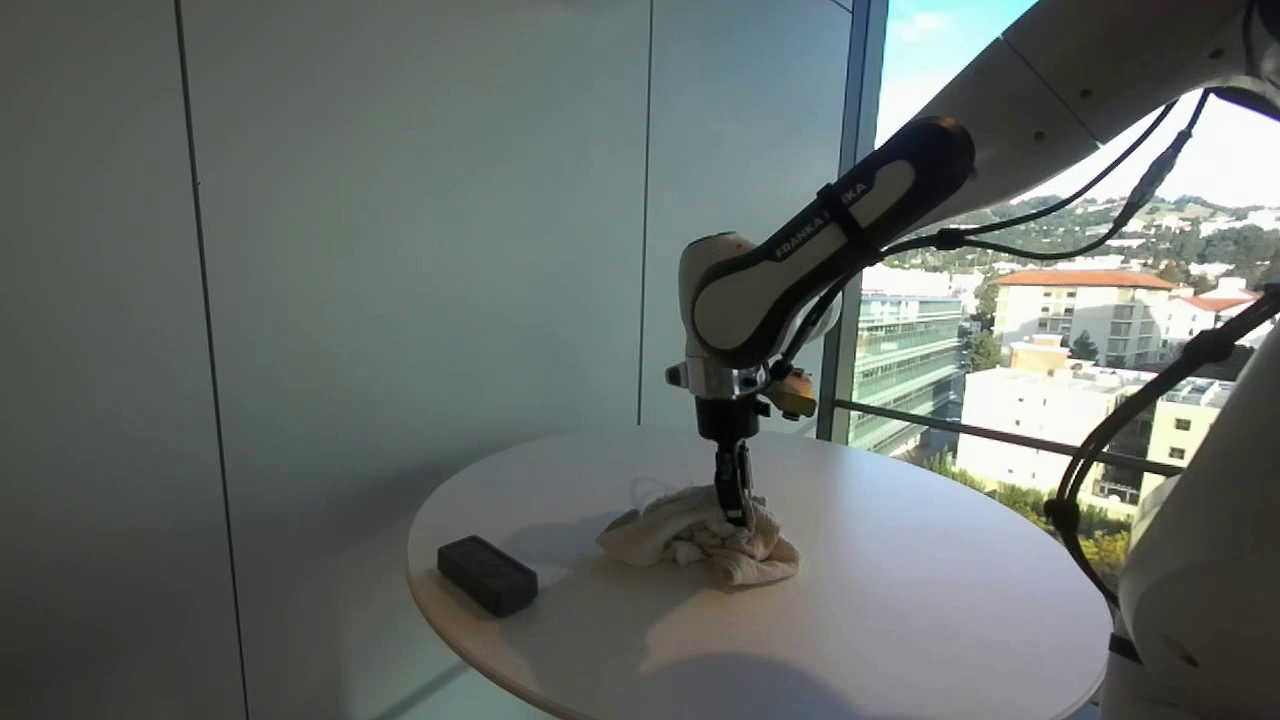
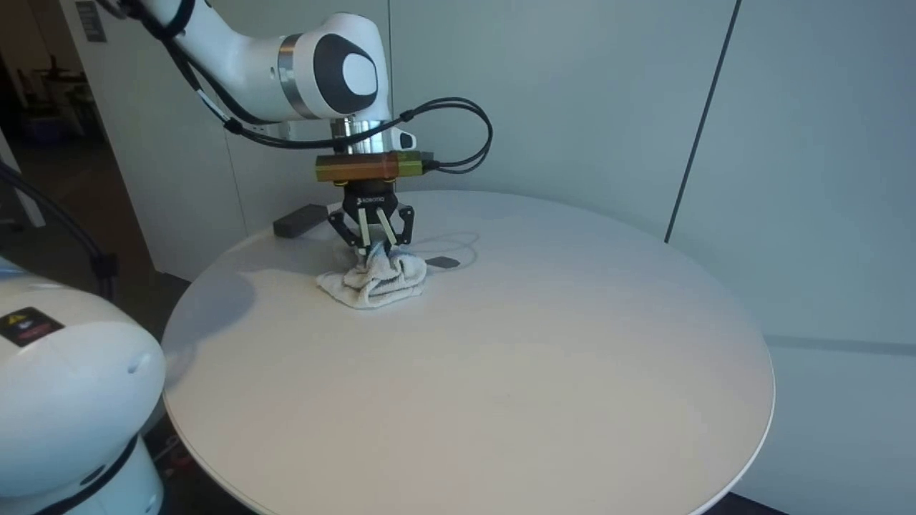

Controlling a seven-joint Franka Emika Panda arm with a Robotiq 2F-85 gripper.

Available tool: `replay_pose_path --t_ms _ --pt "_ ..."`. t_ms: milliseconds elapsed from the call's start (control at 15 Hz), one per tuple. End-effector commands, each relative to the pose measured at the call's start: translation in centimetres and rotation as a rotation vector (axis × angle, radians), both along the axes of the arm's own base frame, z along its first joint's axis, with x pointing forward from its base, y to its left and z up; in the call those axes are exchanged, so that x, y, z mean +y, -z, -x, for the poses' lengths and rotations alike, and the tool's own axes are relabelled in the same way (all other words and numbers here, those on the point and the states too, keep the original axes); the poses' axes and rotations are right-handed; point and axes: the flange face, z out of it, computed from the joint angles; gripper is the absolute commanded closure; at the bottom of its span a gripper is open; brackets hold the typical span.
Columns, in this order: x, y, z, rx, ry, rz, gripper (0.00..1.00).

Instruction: Use the towel to wipe the table.

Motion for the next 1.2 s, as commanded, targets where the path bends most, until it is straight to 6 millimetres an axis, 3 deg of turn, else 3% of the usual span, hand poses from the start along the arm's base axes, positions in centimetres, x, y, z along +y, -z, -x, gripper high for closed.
replay_pose_path --t_ms 0,200,400,533,667,933,1000,1133 --pt "-4.4 -0.3 -3.0 -0.143 0.087 0.099 0.89" --pt "-7.6 1.5 -5.3 -0.208 0.181 0.144 0.9" --pt "-7.4 3.8 -6.8 -0.201 0.209 0.014 0.89" --pt "-6.3 3.2 -7.4 -0.217 0.193 -0.077 0.89" --pt "-3.7 1.2 -7.1 -0.251 0.114 -0.152 0.9" --pt "3.0 -1.1 -7.0 -0.286 -0.056 -0.211 0.9" --pt "3.6 -0.8 -7.3 -0.278 -0.059 -0.203 0.9" --pt "1.8 0.4 -7.7 -0.267 0.011 -0.1 0.9"
